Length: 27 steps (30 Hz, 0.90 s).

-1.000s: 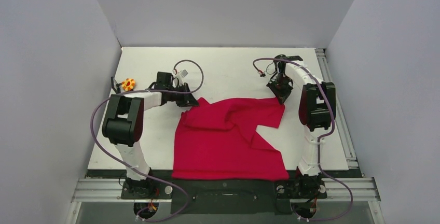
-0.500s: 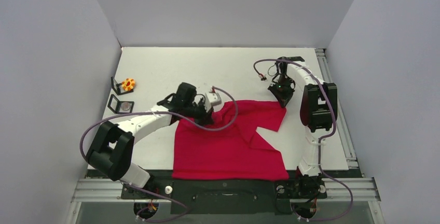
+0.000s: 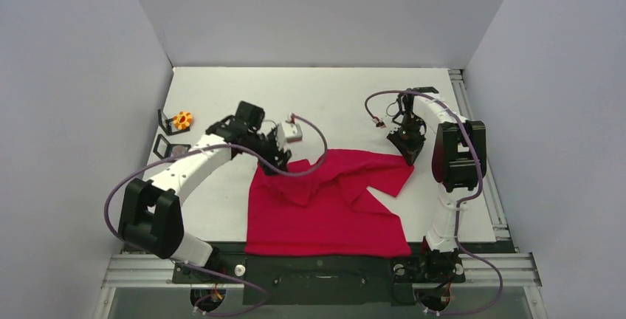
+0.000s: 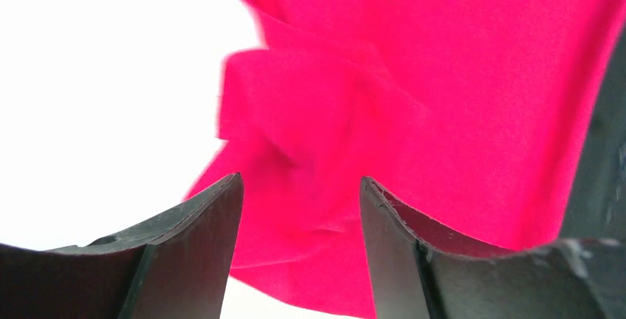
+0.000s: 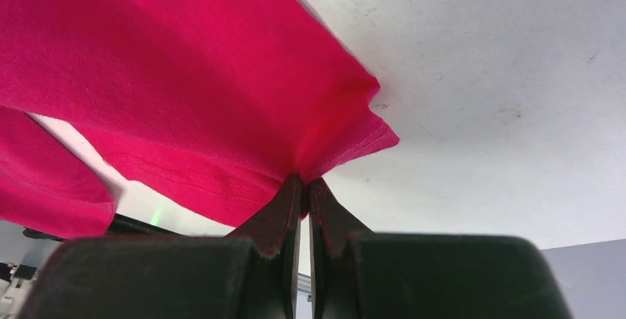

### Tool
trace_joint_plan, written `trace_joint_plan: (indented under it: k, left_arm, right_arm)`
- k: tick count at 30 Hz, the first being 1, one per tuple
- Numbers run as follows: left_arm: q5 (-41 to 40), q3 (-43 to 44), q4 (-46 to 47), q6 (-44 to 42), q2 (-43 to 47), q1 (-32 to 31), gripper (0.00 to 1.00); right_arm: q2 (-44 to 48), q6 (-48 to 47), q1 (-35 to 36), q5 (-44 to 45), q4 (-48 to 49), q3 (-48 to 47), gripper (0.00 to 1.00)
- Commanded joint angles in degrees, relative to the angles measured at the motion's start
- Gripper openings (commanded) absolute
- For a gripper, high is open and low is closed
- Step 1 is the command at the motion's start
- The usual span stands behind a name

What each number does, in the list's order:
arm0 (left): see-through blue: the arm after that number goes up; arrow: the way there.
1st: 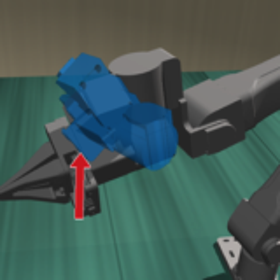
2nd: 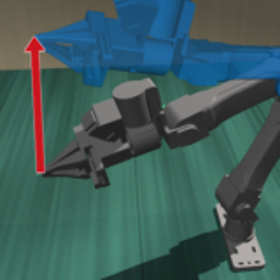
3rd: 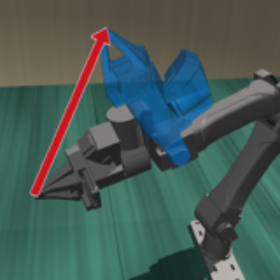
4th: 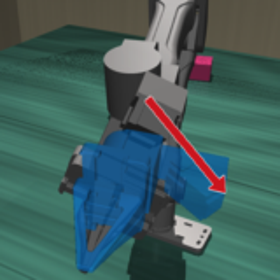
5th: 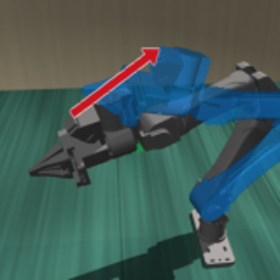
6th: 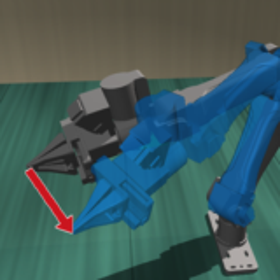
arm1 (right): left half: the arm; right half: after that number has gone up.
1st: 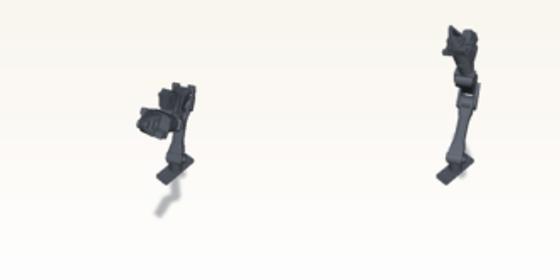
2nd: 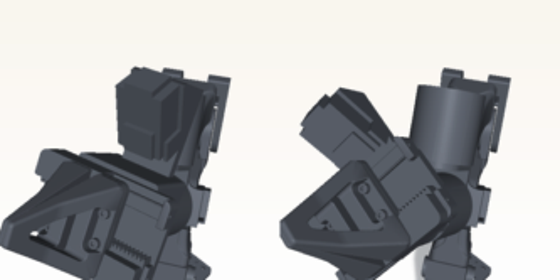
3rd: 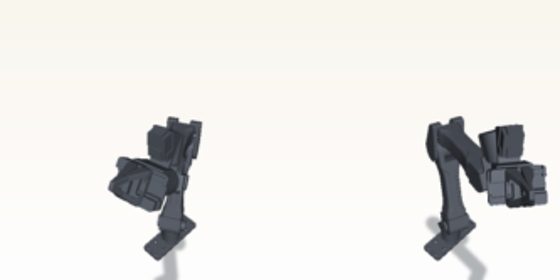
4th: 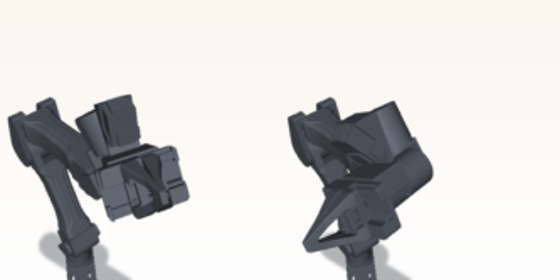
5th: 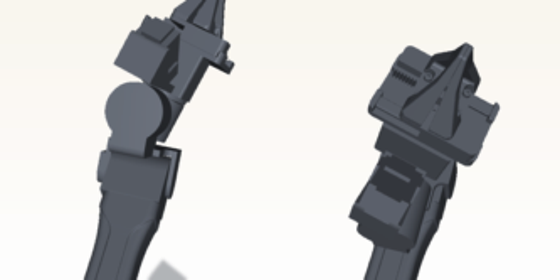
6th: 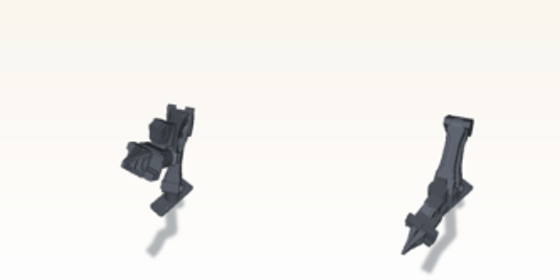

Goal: Remove the brooch from the garment
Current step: Flatten out the clothes at the center of the board.

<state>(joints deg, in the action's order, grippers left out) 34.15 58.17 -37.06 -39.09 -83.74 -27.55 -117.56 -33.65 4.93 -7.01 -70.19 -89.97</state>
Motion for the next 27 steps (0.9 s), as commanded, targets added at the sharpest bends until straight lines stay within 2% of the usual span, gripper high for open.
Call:
trace_joint_plan:
  k: [1, 5, 10, 15, 24, 27]
  left_arm:
    - [8.10, 11.89, -0.86, 10.26, -4.09, 5.70, 0.56]
    - [8.94, 14.24, 2.42, 13.40, -9.98, 5.86, 0.56]
    - [14.34, 19.65, 3.47, 14.58, -20.18, 5.83, 0.56]
    - [14.47, 26.02, 7.50, 25.55, -29.94, 5.75, 0.56]
    - [15.14, 26.47, 6.09, 27.10, -35.09, 4.21, 0.55]
    - [14.92, 26.03, 5.18, 27.01, -36.05, 3.60, 0.48]
  right_arm:
    - [3.56, -1.21, -0.10, 0.74, -1.52, 0.31, 0.00]
    - [3.73, -1.09, -0.14, 0.47, -1.27, 0.41, 0.00]
    - [4.19, -1.05, -0.18, 0.27, -1.40, 0.60, 0.00]
    - [4.24, -0.87, -0.18, -0.13, -1.64, 0.44, 0.00]
    - [3.48, -0.99, -0.35, -0.34, -2.51, -1.54, 0.00]
    - [3.22, -0.98, -0.36, -0.46, -2.61, -1.89, 0.00]
